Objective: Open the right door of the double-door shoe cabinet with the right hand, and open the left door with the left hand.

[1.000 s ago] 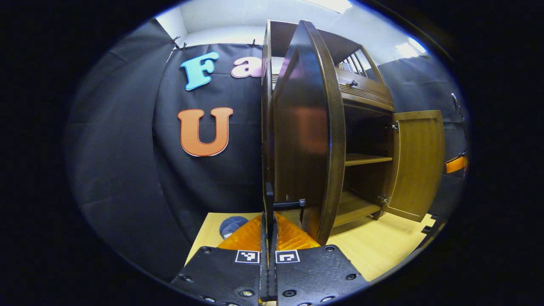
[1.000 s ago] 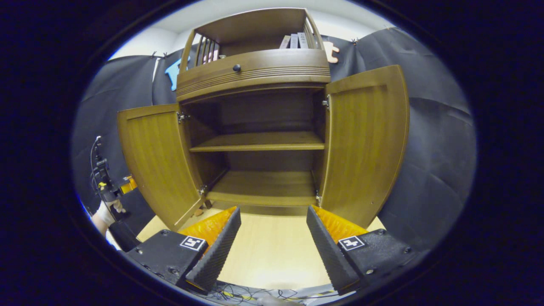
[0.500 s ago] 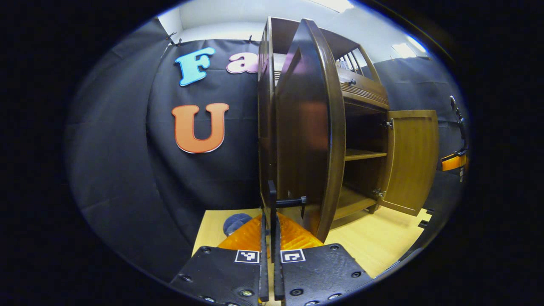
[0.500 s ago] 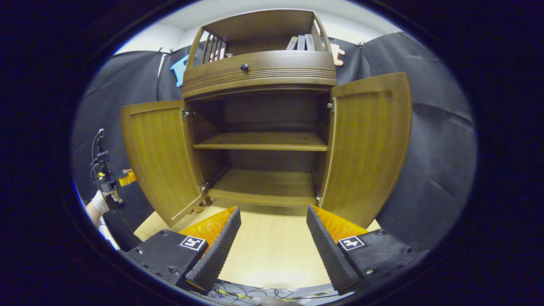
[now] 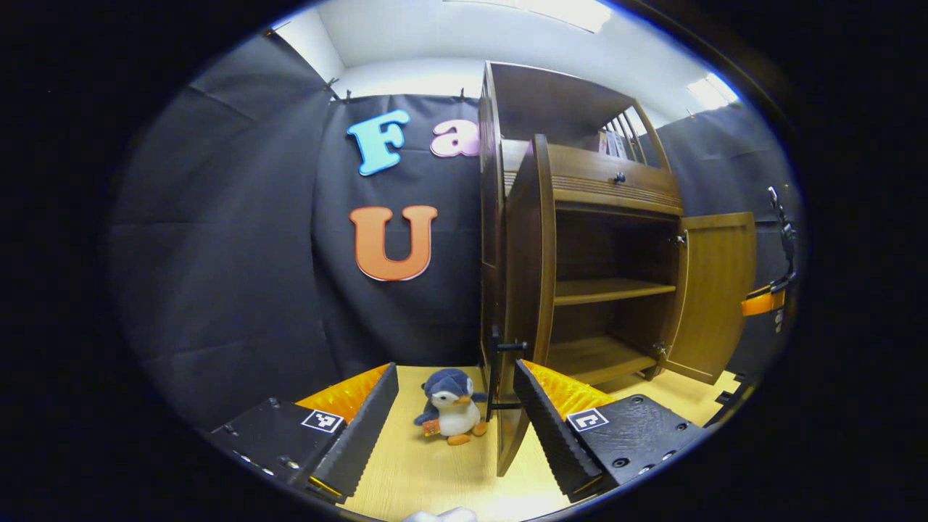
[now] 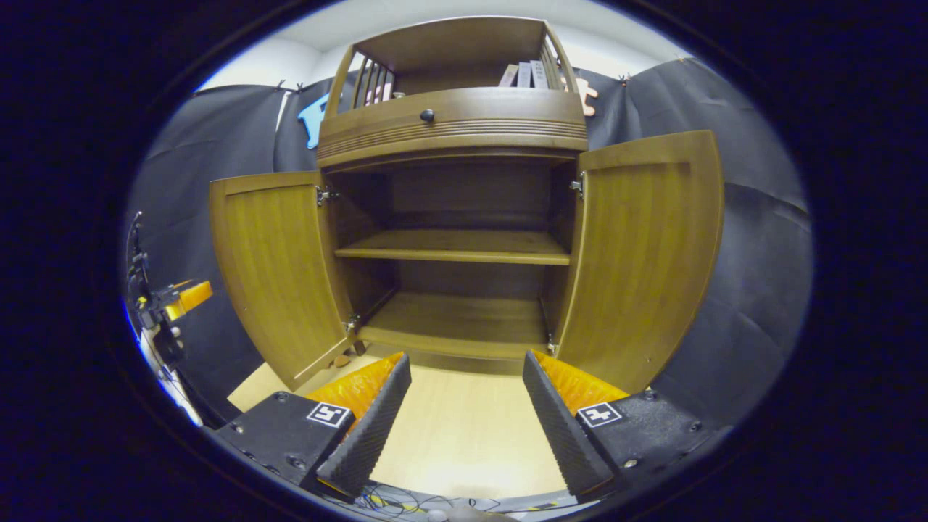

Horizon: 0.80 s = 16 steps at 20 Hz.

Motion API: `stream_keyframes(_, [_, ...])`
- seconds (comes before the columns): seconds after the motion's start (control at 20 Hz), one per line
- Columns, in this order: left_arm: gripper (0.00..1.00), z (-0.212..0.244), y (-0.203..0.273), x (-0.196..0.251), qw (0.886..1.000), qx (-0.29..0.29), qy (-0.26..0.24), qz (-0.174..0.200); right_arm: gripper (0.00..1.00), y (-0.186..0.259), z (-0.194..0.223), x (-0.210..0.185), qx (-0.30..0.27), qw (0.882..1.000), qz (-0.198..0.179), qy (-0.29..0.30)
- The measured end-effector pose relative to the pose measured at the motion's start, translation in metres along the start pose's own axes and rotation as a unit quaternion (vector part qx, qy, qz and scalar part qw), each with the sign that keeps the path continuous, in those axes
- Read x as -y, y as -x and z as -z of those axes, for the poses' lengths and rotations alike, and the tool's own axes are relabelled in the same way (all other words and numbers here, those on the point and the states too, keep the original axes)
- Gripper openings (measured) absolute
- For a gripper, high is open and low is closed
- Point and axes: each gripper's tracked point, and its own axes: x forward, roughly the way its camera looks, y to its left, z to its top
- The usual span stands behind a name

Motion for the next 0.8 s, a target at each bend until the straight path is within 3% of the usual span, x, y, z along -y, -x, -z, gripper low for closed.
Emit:
stream_keyframes(0.05, [1.0, -0.009, 0.006, 0.001, 1.0, 0.004, -0.002, -0.012, 0.99, -0.001, -0.004, -0.002, 0.003, 1.0, -0.003, 0.0])
stream_keyframes(0.1, [0.95, -0.017, 0.008, 0.001, 1.0, 0.002, -0.006, -0.025, 0.99, -0.002, -0.006, -0.003, 0.009, 1.0, -0.005, -0.002])
stream_keyframes(0.15, [1.0, -0.024, 0.01, 0.004, 1.0, -0.001, -0.01, -0.029, 0.99, -0.002, -0.011, -0.003, 0.014, 1.0, -0.006, -0.003])
stream_keyframes(0.4, [0.95, -0.065, 0.01, 0.041, 0.999, 0.0, -0.002, -0.041, 0.99, 0.002, -0.031, 0.002, 0.044, 0.999, -0.006, -0.003])
stream_keyframes(0.5, [1.0, -0.077, 0.006, 0.06, 0.999, 0.01, -0.003, -0.051, 0.99, 0.005, -0.039, 0.009, 0.054, 0.998, -0.003, -0.011])
stream_keyframes(0.55, [0.95, -0.081, 0.004, 0.072, 0.999, 0.013, -0.007, -0.053, 0.99, 0.005, -0.044, 0.013, 0.058, 0.998, -0.001, -0.014])
stream_keyframes(0.75, [1.0, -0.072, -0.008, 0.122, 0.998, -0.003, -0.033, -0.058, 0.99, 0.009, -0.052, 0.032, 0.071, 0.997, 0.01, -0.02])
stream_keyframes(0.8, [0.95, -0.068, -0.01, 0.136, 0.998, -0.008, -0.034, -0.055, 0.99, 0.008, -0.05, 0.036, 0.07, 0.997, 0.013, -0.021])
